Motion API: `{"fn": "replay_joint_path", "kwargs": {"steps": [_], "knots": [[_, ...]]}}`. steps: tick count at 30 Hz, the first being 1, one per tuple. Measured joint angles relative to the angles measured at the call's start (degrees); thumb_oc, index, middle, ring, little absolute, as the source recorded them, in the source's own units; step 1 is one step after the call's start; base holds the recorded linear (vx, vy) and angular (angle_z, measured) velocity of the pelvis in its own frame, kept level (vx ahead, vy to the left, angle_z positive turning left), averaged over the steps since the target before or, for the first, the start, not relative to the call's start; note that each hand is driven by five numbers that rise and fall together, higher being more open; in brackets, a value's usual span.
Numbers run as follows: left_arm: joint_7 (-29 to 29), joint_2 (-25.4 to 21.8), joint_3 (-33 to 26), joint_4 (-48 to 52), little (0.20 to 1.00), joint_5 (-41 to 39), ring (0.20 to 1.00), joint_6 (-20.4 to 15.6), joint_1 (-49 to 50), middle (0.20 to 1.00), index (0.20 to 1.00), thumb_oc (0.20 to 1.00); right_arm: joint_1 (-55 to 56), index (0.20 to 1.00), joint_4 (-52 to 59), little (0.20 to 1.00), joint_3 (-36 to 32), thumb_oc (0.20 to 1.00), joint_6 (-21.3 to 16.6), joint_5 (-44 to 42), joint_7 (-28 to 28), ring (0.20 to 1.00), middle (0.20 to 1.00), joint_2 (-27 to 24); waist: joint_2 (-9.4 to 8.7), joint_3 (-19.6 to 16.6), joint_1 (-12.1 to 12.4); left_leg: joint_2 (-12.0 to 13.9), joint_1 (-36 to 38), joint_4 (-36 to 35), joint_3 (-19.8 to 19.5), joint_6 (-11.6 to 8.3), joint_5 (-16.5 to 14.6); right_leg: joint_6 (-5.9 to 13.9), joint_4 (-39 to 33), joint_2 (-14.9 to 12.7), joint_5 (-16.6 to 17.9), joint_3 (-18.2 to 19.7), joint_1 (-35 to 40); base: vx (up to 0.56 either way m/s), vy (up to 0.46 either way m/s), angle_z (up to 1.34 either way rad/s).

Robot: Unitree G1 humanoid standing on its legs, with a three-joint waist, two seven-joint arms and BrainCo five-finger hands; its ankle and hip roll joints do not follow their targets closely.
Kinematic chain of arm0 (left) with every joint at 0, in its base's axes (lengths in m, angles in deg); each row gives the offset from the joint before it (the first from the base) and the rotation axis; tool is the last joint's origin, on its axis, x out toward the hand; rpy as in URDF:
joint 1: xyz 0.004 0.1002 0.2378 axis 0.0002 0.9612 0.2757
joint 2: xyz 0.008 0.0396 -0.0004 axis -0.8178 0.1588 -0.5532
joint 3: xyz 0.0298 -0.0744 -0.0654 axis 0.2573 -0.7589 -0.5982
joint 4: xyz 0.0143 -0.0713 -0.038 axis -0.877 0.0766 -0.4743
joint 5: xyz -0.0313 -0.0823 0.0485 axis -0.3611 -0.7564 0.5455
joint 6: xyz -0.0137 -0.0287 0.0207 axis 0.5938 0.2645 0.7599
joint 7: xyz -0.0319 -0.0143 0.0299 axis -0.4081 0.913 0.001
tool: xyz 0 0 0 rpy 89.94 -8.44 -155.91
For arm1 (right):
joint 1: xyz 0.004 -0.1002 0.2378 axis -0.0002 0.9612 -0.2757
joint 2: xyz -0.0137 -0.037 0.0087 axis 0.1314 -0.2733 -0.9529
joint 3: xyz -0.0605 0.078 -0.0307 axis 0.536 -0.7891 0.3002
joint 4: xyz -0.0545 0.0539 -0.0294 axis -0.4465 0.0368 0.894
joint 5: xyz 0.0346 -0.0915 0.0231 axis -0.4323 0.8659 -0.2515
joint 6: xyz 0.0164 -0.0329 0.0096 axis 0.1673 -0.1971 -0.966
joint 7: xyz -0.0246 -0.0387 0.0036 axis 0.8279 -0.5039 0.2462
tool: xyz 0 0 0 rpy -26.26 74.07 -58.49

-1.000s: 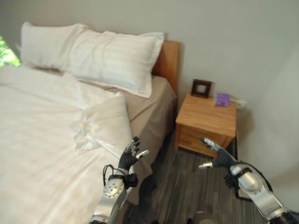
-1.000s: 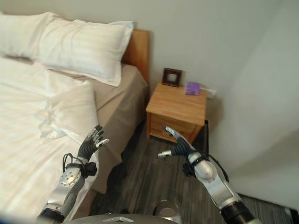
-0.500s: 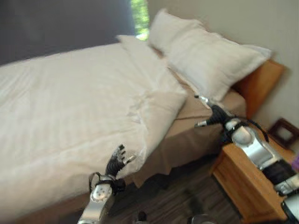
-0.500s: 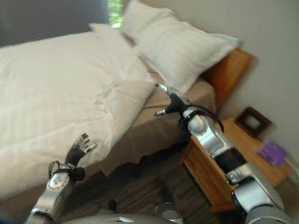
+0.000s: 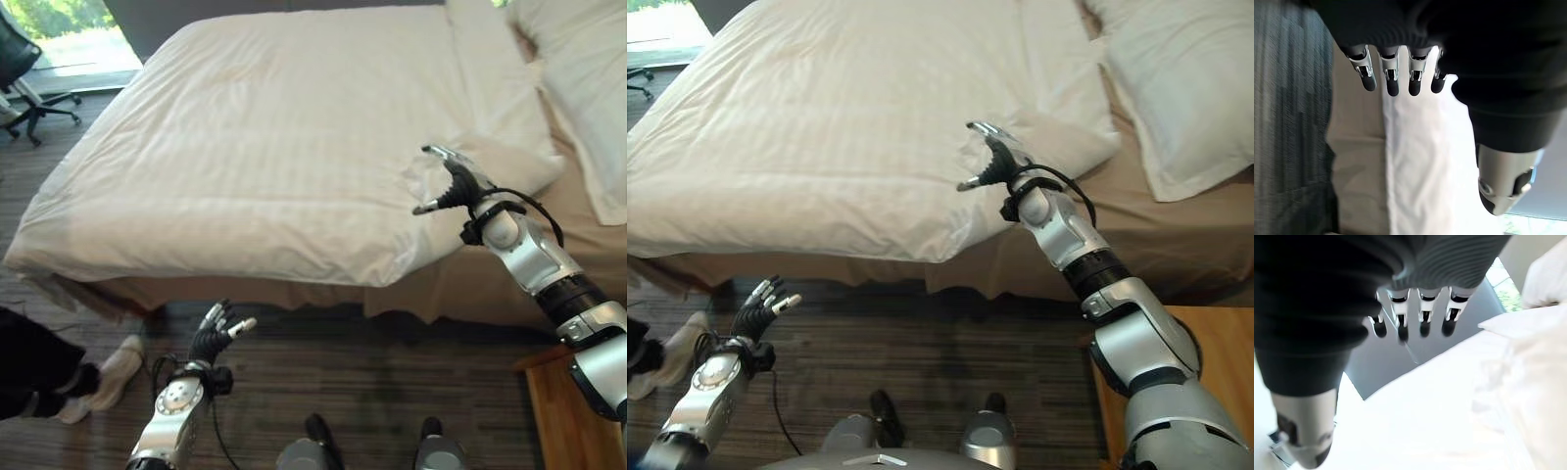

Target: Making the bed.

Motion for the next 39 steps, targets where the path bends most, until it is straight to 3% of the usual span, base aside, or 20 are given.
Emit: {"fn": "replay_joint_path", "kwargs": {"steps": [1, 2, 3, 5, 6, 8, 10, 11, 13, 17, 23, 25, 29, 30, 31, 32, 35, 39], "knots": [[0.0, 0.0, 0.3, -1.0, 1.0, 0.1, 1.0, 0.0, -2.5, 1.0, 1.0, 1.0, 0.8, 1.0, -1.6, 1.0, -1.3, 1.0, 0.0, -0.1, -0.5, 1.0, 1.0, -0.5, 1.77, 1.5, -0.1, -0.3, -0.9, -1.1, -3.1, 1.41, 0.9, 0.05, 3.9, -0.3, -1.6, 1.7, -2.7, 0.15, -0.132, 0.88], [0.0, 0.2, 0.8, -1.1, 1.0, 0.2, 1.0, 0.0, -4.0, 1.0, 1.0, 1.0, 0.8, 1.0, -2.9, 1.0, -1.4, 1.0, 0.4, -0.2, -1.0, 1.0, 1.0, -1.4, 2.61, 2.1, -0.9, -0.2, -1.2, -3.0, -4.7, 2.48, 2.1, 0.03, 4.0, 1.2, -3.7, 4.9, -3.7, 0.18, -0.17, 1.26], [0.2, -0.8, 0.5, -1.4, 1.0, 0.4, 1.0, -0.6, -4.9, 1.0, 1.0, 1.0, 0.4, 1.0, -7.0, 1.0, -1.2, 1.0, -0.3, -0.6, -1.6, 1.0, 1.0, -1.3, 3.1, 2.5, -1.5, -1.2, -2.4, -4.9, -7.1, 1.93, 2.6, 1.32, 0.3, 1.7, -3.5, 11.3, -5.6, 0.19, -0.123, 1.11], [-0.1, -3.6, -0.4, -3.0, 1.0, 0.4, 1.0, -0.3, -5.1, 1.0, 1.0, 1.0, 0.4, 1.0, -8.6, 1.0, -0.3, 1.0, 2.4, -0.5, -0.8, 1.0, 1.0, -1.0, 2.84, 3.3, -1.2, -3.0, -3.5, -5.1, -9.1, 1.99, 3.0, 1.76, -3.3, 1.1, -2.8, 15.8, -7.4, 0.11, -0.254, 0.79], [-0.1, -5.0, -0.8, -3.1, 1.0, 0.4, 1.0, -0.1, -4.9, 1.0, 1.0, 1.0, -0.1, 1.0, -7.2, 1.0, 0.5, 1.0, 2.4, -0.5, -0.8, 1.0, 1.0, -1.3, 2.95, 3.6, -1.2, -3.2, -4.3, -5.0, -9.3, 1.85, 3.1, 1.15, -4.1, 1.1, -2.2, 15.1, -8.7, 0.13, -0.253, 0.66], [0.0, -5.6, -1.6, -2.8, 1.0, 0.2, 1.0, -0.4, -4.6, 1.0, 1.0, 1.0, -2.6, 1.0, -7.0, 1.0, 1.6, 1.0, 1.4, 0.1, -0.9, 1.0, 1.0, -3.1, 3.69, 3.9, -1.3, -2.9, -4.8, -5.4, -8.8, 1.01, 3.7, 1.65, -5.1, 1.9, 2.5, 14.7, -8.4, 0.05, -0.112, 0.65], [0.0, -5.6, -1.6, -2.7, 1.0, 0.2, 1.0, -0.7, -3.1, 1.0, 1.0, 1.0, -5.8, 1.0, -7.3, 1.0, 2.5, 1.0, 1.5, 0.2, -1.0, 1.0, 1.0, -5.1, 4.49, 4.3, -1.0, -1.2, -4.9, -5.4, -7.5, -0.39, 3.8, 1.46, -5.2, 2.6, 3.8, 13.6, -8.4, 0.09, -0.11, 0.22], [-0.1, -5.0, -1.6, -2.7, 1.0, -0.2, 1.0, -0.8, -1.3, 1.0, 1.0, 1.0, -9.4, 1.0, -8.3, 1.0, 5.1, 1.0, 1.5, 0.3, -1.1, 1.0, 1.0, -6.8, 5.11, 4.5, -0.9, 0.3, -5.2, -5.4, -6.6, -1.77, 3.7, 1.21, -5.1, 3.9, 3.6, 13.3, -9.2, 0.13, -0.123, -0.13], [-0.2, -3.9, -1.5, -2.8, 1.0, -0.2, 1.0, -0.7, 0.2, 1.0, 1.0, 1.0, -14.7, 1.0, -8.6, 1.0, 5.8, 1.0, 1.6, 1.9, -1.6, 1.0, 1.0, -9.7, 6.1, 5.0, -1.0, 1.8, -6.1, -5.4, -6.0, -2.49, 5.3, 0.38, -6.3, 5.5, 4.8, 13.5, -9.8, 0.13, -0.072, -0.3], [-0.6, -2.9, -1.8, -1.9, 1.0, -0.2, 1.0, -1.4, -2.1, 1.0, 1.0, 1.0, -18.2, 1.0, -8.8, 1.0, 6.4, 1.0, 2.0, 2.5, -3.5, 1.0, 1.0, -14.3, 6.75, 5.4, -3.9, 1.8, -4.7, -5.4, -4.7, -3.07, 6.0, 0.18, -10.5, 5.8, 5.8, 13.3, -6.8, 0.13, -0.093, -0.16], [-1.2, -3.1, -1.9, -1.0, 1.0, -0.3, 1.0, -1.8, -3.2, 1.0, 1.0, 1.0, -25.2, 1.0, -15.4, 1.0, 9.3, 1.0, 1.8, 2.5, -6.4, 1.0, 1.0, -14.6, 9.47, 5.7, -4.5, 2.8, -5.2, -5.4, -4.2, -3.22, 6.1, -0.33, -11.8, 6.5, 6.4, 14.4, -7.7, -0.02, -0.04, -0.13], [-1.2, -3.4, -1.7, -1.0, 1.0, -0.3, 1.0, -2.1, -3.9, 1.0, 1.0, 1.0, -27.0, 1.0, -17.8, 1.0, 10.2, 1.0, 1.6, 2.4, -7.5, 1.0, 1.0, -14.8, 10.54, 5.7, -4.5, 3.2, -7.3, -5.4, -3.4, -4.23, 6.8, -0.62, -11.6, 6.9, 6.7, 14.9, -10.3, -0.09, -0.037, -0.14], [-1.3, -3.7, -1.2, -1.2, 1.0, -0.4, 1.0, -2.7, -6.2, 1.0, 1.0, 1.0, -29.2, 1.0, -24.6, 1.0, 11.2, 1.0, 0.5, 2.3, -7.8, 1.0, 1.0, -14.8, 13.9, 6.1, -4.3, 3.7, -11.9, -5.4, -2.9, -4.15, 7.0, -0.7, -10.1, 7.5, 7.6, 15.7, -16.0, -0.07, -0.003, -0.11], [-1.3, -3.8, -1.2, -1.1, 1.0, -0.4, 1.0, -2.8, -6.6, 1.0, 1.0, 1.0, -29.4, 0.627, -25.9, 0.627, 11.8, 0.627, 0.4, 2.2, -7.8, 0.627, 0.627, -14.9, 14.81, 6.0, -4.3, 3.6, -13.1, -5.5, -2.9, -4.15, 7.0, -0.56, -9.7, 7.7, 7.8, 16.0, -17.7, -0.14, -0.023, -0.12], [-1.3, -4.3, -1.2, -0.9, 1.0, -0.5, 1.0, -3.0, -6.8, 1.0, 1.0, 1.0, -29.6, 0.558, -26.5, 0.558, 12.2, 0.558, 0.0, 2.2, -8.1, 0.558, 0.558, -15.0, 15.61, 6.3, -4.3, 3.5, -14.1, -5.5, -2.2, -4.11, 7.1, -0.39, -8.9, 7.5, 7.7, 16.7, -19.6, -0.08, 0.018, -0.17], [-1.3, -4.8, -1.0, -0.9, 1.0, -0.5, 1.0, -3.0, -7.0, 1.0, 1.0, 1.0, -29.8, 0.203, -26.5, 0.203, 12.6, 0.203, -0.2, 2.2, -8.6, 0.203, 0.203, -14.9, 15.98, 6.2, -4.4, 3.3, -15.3, -5.5, -1.8, -3.97, 7.4, -0.05, -8.0, 7.4, 7.5, 17.0, -21.4, -0.05, 0.041, -0.21], [-2.4, -5.2, -1.0, -1.1, 1.0, -2.1, 1.0, -3.0, -6.8, 1.0, 1.0, 1.0, -30.8, 0.2, -26.1, 0.2, 12.0, 0.2, -1.2, 1.1, -9.7, 0.2, 0.2, -14.8, 17.41, 6.5, -4.6, 3.1, -16.8, -5.5, -0.4, -3.96, 7.4, 0.05, -6.5, 7.3, 7.7, 18.1, -24.7, -0.05, 0.044, -0.22], [-1.5, -3.8, -0.2, -3.5, 1.0, -1.3, 1.0, -2.7, -5.7, 1.0, 1.0, 1.0, -29.8, 0.2, -21.0, 0.2, 9.5, 0.2, -1.4, -0.6, -10.2, 0.2, 0.2, -13.4, 17.55, 6.3, -5.8, 3.4, -16.7, -5.5, 1.4, -4.47, 7.0, 0.0, -5.0, 7.7, 7.6, 19.7, -26.5, 0.0, 0.01, -0.24]]}}
